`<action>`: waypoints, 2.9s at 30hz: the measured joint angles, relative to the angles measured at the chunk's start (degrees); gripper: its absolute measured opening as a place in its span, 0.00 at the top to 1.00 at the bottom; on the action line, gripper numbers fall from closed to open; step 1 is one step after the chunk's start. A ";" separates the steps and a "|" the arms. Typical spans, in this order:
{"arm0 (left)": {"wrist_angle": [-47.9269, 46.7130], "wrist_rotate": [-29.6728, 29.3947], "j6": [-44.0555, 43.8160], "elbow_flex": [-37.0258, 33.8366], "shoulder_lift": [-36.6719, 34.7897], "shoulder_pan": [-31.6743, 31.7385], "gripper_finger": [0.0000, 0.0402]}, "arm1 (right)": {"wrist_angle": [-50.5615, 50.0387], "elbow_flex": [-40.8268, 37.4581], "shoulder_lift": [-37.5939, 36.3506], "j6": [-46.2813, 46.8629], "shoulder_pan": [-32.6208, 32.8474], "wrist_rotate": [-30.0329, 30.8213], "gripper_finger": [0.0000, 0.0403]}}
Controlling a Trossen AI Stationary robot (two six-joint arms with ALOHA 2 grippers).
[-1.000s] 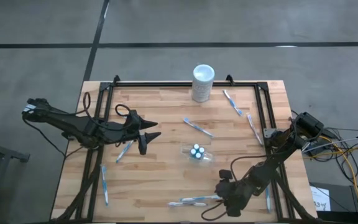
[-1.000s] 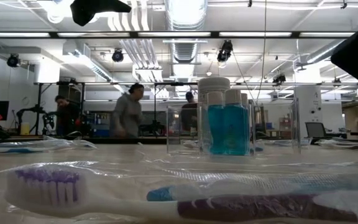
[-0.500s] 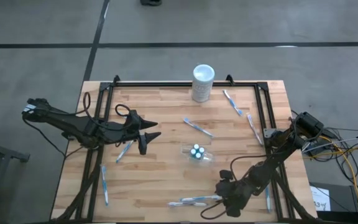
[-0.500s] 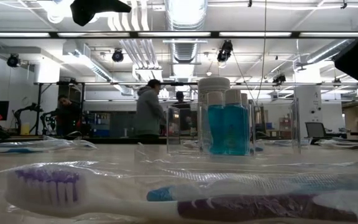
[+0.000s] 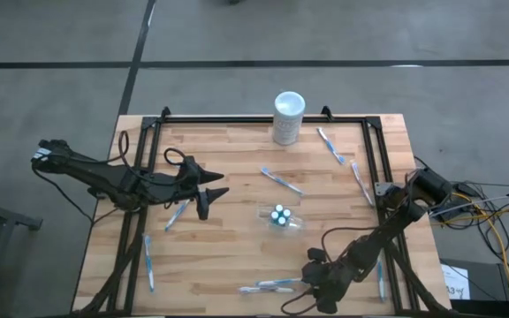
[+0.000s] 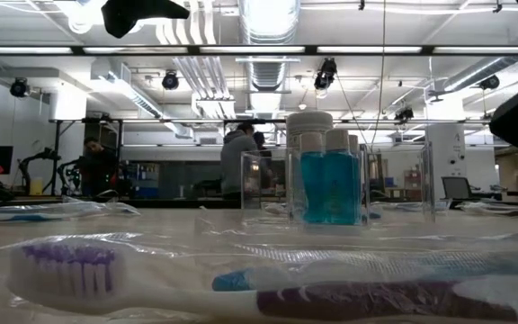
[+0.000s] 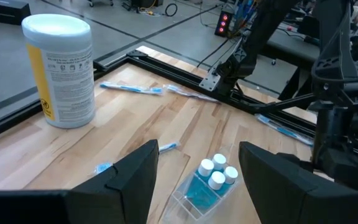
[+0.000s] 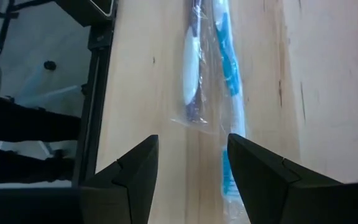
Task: Pick & Place toothbrushing station
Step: Put the blue toothbrush into the transparent organizer
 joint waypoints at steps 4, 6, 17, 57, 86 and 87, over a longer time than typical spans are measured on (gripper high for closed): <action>0.01 0.00 -0.02 0.00 0.00 0.00 0.43 | -0.17 0.02 0.62 -1.39 0.00 0.19 0.53; 0.01 -0.02 0.00 0.00 0.00 0.02 0.43 | -0.37 -0.01 0.73 -2.34 0.00 0.26 0.53; 0.04 -0.01 0.00 0.00 0.00 0.01 0.43 | 0.35 0.28 4.19 -2.82 -0.13 1.98 0.53; -0.07 -0.01 -0.01 0.00 0.00 0.01 0.43 | -15.09 0.08 -2.20 -3.98 -0.35 9.54 0.56; -0.10 -0.02 0.00 0.00 0.00 0.02 0.43 | -12.76 -3.03 -2.90 -7.56 -2.74 11.42 0.56; -0.10 -0.02 0.00 0.00 0.00 0.02 0.43 | -12.04 -3.30 -2.90 -7.56 -2.75 11.06 0.56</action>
